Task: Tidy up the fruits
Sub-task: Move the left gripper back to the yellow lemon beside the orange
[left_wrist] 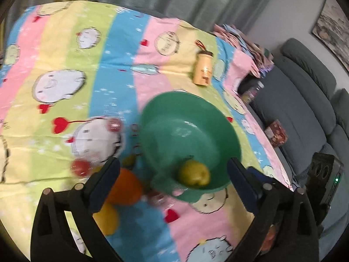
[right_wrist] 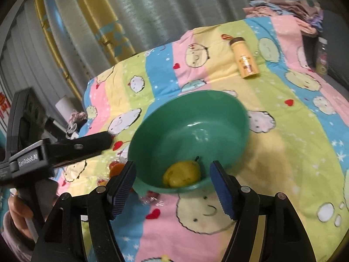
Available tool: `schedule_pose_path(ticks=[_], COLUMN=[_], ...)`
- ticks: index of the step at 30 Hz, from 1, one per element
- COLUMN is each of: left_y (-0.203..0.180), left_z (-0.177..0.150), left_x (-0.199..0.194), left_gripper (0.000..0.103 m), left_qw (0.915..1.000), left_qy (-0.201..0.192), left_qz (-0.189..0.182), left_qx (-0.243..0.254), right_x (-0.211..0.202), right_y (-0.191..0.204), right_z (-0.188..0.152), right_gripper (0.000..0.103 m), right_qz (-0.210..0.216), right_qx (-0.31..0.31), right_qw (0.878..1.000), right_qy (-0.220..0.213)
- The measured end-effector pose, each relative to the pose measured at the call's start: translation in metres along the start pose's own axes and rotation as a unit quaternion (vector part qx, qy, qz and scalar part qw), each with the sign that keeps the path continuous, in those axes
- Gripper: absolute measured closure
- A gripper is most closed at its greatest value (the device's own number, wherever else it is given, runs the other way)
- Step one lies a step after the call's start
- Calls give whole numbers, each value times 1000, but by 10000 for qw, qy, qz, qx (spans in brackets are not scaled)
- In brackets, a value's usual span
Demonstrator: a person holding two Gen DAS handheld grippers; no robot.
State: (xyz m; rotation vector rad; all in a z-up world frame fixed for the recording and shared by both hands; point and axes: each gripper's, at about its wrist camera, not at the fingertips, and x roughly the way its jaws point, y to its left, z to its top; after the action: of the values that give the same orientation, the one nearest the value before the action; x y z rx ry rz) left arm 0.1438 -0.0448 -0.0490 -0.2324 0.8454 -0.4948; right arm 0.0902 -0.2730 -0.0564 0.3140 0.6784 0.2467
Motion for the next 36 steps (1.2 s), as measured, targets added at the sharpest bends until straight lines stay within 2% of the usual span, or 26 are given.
schedule_pose_path(ticks=[7,15,25,36], left_y=[37,66,87,85], left_z=[-25,-58,-93,-102], left_x=[-46,-65,-59,-44], left_gripper=[1,1,1,1], left_qw=[9975,9935,9914,9952], left_qy=[-259,-222,89,175], left_qz=[622,929,840,404], left_qx=[-229,-623,-1002,-871], right_x=[-15,-15,10,47], right_y=[-10,6,61,92], right_z=[-9,-20,-50,-76], right_gripper=[31,31,31,31], right_qz=[-145,91,632,1009], right_qx=[76,-105,-1001,-1369], right_qw=[9999,9996,9899,9769], right_qy=[45,231,784,1296])
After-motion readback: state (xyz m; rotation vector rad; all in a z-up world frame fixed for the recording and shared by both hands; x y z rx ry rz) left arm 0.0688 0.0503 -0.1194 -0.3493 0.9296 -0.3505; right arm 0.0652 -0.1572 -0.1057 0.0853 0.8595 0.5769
